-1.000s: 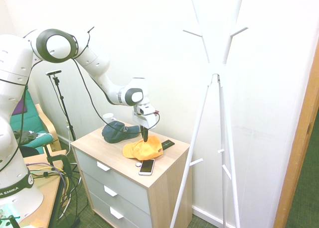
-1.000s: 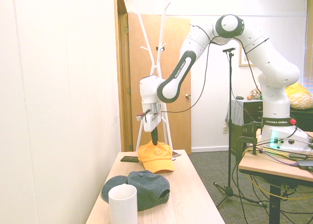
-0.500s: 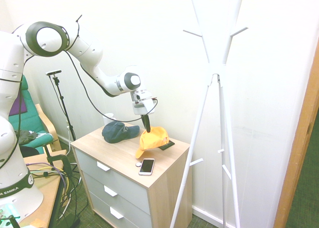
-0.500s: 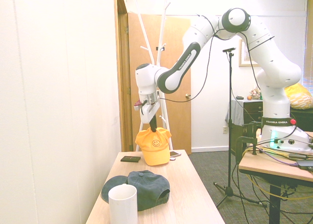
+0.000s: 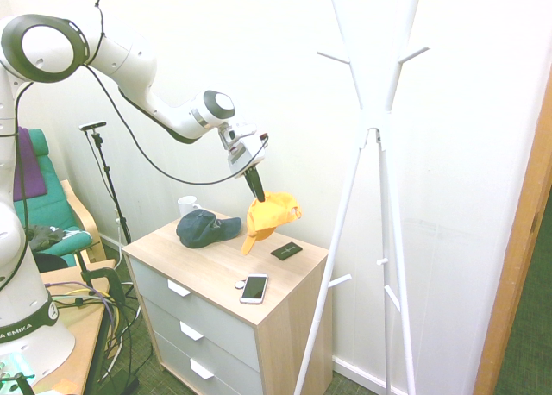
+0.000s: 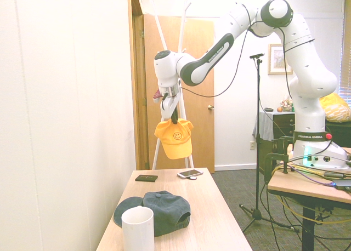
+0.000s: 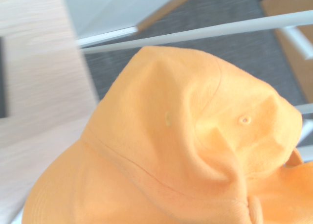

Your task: Hang the cap

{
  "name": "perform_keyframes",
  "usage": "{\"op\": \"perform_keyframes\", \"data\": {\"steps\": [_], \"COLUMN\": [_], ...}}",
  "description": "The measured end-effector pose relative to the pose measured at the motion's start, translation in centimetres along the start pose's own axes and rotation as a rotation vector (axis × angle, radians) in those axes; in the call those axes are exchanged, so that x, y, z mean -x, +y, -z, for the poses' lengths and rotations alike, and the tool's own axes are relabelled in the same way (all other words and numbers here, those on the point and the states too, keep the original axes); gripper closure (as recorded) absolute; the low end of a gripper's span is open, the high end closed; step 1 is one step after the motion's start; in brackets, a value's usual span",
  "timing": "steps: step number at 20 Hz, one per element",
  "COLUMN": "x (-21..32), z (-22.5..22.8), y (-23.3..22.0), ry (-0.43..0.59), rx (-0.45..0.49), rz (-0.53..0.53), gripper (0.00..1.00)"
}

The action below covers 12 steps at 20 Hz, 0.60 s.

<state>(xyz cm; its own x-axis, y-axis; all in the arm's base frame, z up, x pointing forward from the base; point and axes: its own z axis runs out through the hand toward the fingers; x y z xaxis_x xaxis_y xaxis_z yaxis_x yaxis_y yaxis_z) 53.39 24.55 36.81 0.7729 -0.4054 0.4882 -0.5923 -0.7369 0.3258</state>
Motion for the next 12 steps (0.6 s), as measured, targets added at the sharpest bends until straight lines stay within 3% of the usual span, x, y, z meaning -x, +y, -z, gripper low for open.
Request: {"op": "perform_keyframes", "data": {"steps": [12], "x": [-5.9], "z": [8.0], "y": [7.7], "ry": [0.181], "rx": [0.072], "rz": [0.009], "gripper": [1.00]}}
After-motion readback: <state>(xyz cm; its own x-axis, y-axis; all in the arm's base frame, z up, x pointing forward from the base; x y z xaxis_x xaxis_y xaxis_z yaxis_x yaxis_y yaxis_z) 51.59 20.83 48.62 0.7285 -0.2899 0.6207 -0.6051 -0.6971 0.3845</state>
